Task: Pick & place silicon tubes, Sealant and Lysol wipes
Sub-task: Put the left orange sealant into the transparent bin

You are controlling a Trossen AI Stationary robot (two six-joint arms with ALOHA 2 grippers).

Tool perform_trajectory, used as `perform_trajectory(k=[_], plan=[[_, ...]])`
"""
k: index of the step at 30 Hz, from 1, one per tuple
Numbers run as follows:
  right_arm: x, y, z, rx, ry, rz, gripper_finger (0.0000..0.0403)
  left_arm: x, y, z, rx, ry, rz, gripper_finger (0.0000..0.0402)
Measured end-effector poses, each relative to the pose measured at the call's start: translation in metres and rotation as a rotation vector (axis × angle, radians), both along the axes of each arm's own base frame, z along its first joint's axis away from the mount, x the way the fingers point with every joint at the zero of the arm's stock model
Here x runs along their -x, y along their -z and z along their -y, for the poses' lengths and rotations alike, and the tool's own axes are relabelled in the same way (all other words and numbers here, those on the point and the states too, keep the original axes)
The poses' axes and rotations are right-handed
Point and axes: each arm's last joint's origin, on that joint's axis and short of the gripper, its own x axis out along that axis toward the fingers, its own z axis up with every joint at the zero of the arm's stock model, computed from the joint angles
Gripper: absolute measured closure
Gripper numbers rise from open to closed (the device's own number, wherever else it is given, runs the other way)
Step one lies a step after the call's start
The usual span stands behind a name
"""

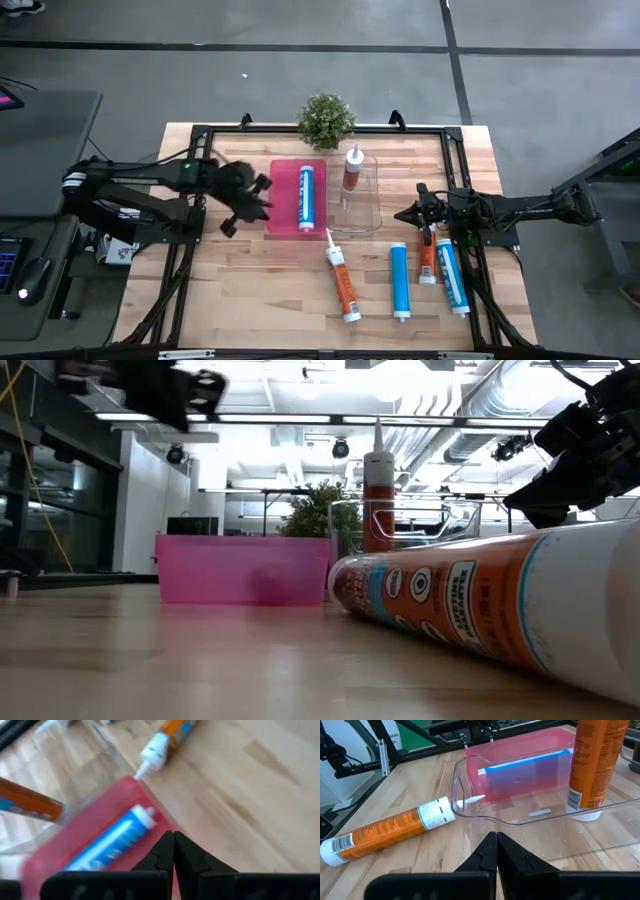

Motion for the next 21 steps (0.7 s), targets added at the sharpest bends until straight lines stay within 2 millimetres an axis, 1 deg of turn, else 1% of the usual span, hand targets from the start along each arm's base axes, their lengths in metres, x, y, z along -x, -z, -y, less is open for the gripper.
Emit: perform_trajectory(k=[2,4,7,9,16,21], plan=[[0.0,0.0,0.0,0.0,0.001,0.001,0.0402,0.009,0.004,0.004,0.046,-0.026,0.052,0.0398],[0.0,0.0,0.0,0.0,0.0,0.0,0.0402,0.022,0.013,0.008,0.09,-0.049,0.065,0.04],[0.0,0.0,0.0,0.0,0.001,0.001,0.0402,0.034,0.021,0.012,0.157,-0.074,0.138,0.0401],[0.0,0.0,0.0,0.0,0.0,0.001,0.0402,0.043,0.031,0.013,0.196,-0.089,0.163,0.0401],[0.0,0.0,0.0,0.0,0.0,0.003,0.0402,0.072,0.051,0.013,0.323,-0.152,0.299,0.0401],[0.0,0.0,0.0,0.0,0.0,0.001,0.0402,0.088,0.057,0.012,0.382,-0.171,0.423,0.0402]])
